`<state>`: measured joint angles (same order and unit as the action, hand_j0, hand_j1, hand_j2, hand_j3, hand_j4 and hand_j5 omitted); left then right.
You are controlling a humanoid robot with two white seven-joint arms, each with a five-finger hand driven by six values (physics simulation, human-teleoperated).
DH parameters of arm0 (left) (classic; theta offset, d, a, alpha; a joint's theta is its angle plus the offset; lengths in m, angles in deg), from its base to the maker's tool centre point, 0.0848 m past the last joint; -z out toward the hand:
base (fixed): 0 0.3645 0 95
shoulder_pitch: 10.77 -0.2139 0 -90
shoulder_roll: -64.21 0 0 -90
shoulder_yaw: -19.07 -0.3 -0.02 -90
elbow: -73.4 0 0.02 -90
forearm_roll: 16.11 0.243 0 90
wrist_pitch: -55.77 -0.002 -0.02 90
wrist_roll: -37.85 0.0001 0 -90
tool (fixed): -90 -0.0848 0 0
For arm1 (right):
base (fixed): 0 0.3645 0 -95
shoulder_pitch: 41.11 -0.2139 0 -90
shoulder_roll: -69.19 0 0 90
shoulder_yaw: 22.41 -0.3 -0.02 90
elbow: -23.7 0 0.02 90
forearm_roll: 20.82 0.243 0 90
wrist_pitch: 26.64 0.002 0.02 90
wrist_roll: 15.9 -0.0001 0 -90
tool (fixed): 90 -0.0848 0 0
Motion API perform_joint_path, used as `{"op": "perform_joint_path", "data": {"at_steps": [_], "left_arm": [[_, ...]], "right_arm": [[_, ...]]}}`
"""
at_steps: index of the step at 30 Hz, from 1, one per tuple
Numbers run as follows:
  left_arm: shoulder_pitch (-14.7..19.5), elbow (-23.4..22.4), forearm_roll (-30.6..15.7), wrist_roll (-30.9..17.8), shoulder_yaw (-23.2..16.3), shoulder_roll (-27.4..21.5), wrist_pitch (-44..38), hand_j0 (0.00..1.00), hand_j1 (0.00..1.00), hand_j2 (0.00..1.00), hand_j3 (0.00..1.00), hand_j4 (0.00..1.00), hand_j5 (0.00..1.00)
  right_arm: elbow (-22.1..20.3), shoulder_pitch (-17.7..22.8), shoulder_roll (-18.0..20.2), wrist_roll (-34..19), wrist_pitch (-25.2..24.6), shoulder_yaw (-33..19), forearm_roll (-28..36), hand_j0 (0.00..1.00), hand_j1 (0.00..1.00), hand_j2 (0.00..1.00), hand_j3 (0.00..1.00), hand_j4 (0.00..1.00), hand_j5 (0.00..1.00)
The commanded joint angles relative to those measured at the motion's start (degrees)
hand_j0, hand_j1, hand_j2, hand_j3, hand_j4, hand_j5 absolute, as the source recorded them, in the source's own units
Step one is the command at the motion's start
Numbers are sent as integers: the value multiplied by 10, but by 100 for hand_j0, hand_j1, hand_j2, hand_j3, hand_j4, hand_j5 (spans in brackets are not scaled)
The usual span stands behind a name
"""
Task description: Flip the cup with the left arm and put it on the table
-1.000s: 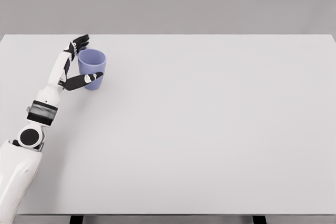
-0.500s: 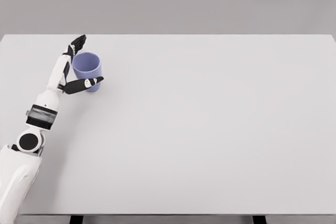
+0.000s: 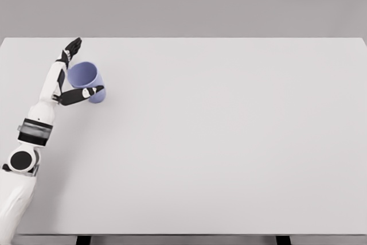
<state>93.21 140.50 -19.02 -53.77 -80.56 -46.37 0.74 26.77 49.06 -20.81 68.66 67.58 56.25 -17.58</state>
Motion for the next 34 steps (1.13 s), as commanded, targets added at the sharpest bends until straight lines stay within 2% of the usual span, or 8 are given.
{"op": "perform_joint_path", "data": {"at_steps": [1, 10, 15, 18, 20, 23, 26, 34], "left_arm": [[0, 11, 3, -2, 6, -9, 0, 100, 100, 100, 100, 100, 100], [-1, 15, 3, -1, 6, -9, 0, 100, 100, 100, 100, 100, 100], [-20, 47, 2, -1, 17, -18, 0, 100, 100, 100, 100, 100, 100], [-27, 57, -5, -1, 23, -37, 0, 100, 100, 100, 100, 100, 100], [-42, 81, -5, -1, 31, -53, 0, 100, 100, 100, 100, 100, 100], [-69, 131, -12, 0, 32, -126, 0, 100, 100, 100, 100, 100, 100], [-82, 144, -10, 0, 26, -189, 0, 100, 100, 100, 100, 100, 100], [-81, 148, -3, -5, 20, -198, 0, 100, 100, 100, 100, 100, 100]], "right_arm": [[0, 0, 0, 0, 0, 0, 0, 100, 100, 100, 100, 100, 100], [0, 0, 0, 0, 0, 0, 0, 100, 100, 100, 100, 100, 100], [0, 0, 0, 0, 0, 0, 0, 100, 100, 100, 100, 100, 100], [0, 0, 0, 0, 0, 0, 0, 100, 100, 100, 100, 100, 100], [0, 0, 0, 0, 0, 0, 0, 100, 100, 100, 100, 100, 100], [0, 0, 0, 0, 0, 0, 0, 100, 100, 100, 100, 100, 100], [0, 0, 0, 0, 0, 0, 0, 100, 100, 100, 100, 100, 100], [0, 0, 0, 0, 0, 0, 0, 100, 100, 100, 100, 100, 100]]}}
